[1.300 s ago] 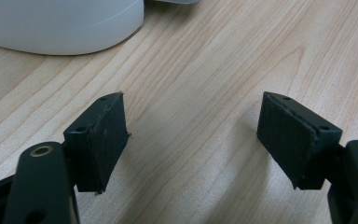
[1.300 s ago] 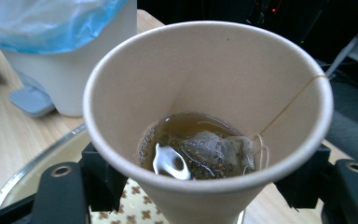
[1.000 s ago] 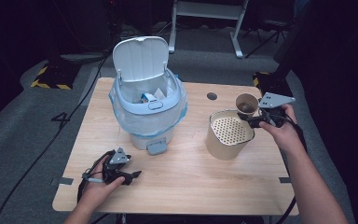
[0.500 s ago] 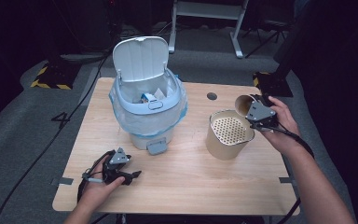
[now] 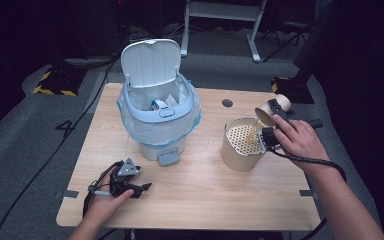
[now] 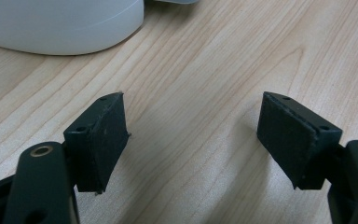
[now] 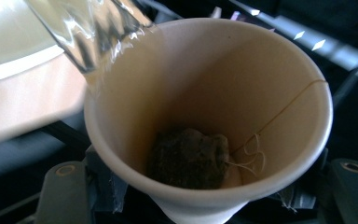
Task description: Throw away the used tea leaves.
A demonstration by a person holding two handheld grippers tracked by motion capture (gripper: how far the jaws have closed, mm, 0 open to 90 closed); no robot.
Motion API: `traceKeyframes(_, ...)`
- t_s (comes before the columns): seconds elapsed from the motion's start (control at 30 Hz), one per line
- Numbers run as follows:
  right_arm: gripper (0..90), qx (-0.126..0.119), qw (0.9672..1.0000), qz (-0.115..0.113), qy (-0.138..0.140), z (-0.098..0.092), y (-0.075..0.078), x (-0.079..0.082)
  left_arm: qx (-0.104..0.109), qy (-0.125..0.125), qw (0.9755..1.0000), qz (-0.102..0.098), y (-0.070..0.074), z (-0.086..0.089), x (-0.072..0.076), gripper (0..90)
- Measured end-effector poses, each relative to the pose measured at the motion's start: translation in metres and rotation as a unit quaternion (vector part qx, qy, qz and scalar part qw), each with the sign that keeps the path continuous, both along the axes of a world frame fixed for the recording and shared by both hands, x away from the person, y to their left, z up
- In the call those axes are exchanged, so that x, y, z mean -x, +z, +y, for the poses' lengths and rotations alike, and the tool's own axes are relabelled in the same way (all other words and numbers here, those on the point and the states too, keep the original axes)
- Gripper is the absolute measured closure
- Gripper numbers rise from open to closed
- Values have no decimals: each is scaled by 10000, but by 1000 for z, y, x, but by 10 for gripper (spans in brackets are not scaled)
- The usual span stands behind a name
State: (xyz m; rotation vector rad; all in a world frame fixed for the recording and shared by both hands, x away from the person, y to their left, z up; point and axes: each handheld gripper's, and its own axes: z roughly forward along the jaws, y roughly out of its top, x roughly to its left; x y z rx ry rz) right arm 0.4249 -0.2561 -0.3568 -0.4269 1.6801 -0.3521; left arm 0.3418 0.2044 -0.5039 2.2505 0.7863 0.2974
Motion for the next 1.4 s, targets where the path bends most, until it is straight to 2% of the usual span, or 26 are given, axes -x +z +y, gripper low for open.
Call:
traceKeyframes(0.1,322,732,9965,-382,144,4,-6,4,2,1,10000,1,0,0,0,245)
traceKeyframes(0.17,323,1226,9901,-640,256,6,-10,6,2,1,10000,0,0,0,0,245)
traceKeyframes(0.23,323,1667,9814,-876,365,9,-13,7,0,0,10000,0,0,0,0,245)
traceKeyframes(0.37,323,2136,9693,-1132,453,11,-15,8,2,0,10000,0,0,0,0,245)
traceKeyframes(0.4,323,2197,9673,-1182,459,11,-15,8,4,0,10000,1,0,0,0,245)
traceKeyframes(0.77,320,2228,9657,-1234,499,13,-11,9,3,0,10000,1,0,0,0,244)
traceKeyframes(0.83,319,2184,9664,-1266,491,12,-10,9,2,1,10000,1,0,0,0,245)
traceKeyframes(0.9,318,2092,9690,-1226,482,12,-9,8,4,1,10000,1,0,0,0,245)
traceKeyframes(1.0,316,1865,9744,-1168,456,11,-5,9,2,0,10000,1,0,0,0,245)
traceKeyframes(1.07,313,1585,9805,-1074,452,11,-2,8,0,-1,10000,0,0,0,0,245)
traceKeyframes(1.13,309,919,9925,-701,405,10,3,7,3,0,10000,1,0,0,0,245)
traceKeyframes(1.17,307,500,9971,-447,363,9,7,6,3,0,10000,0,0,0,0,244)
traceKeyframes(1.2,305,36,9993,-207,298,7,11,4,0,-1,10000,0,0,0,0,245)
traceKeyframes(1.27,304,-573,9981,85,221,3,15,1,1,0,10000,1,0,0,0,245)
traceKeyframes(1.3,303,-908,9954,258,178,0,18,-1,3,0,10000,1,0,0,0,245)
traceKeyframes(1.33,303,-1259,9909,458,118,-3,22,-2,-1,-2,10000,1,0,0,0,245)
traceKeyframes(1.4,302,-1955,9771,836,96,-9,29,-6,2,-1,10000,2,0,0,0,245)
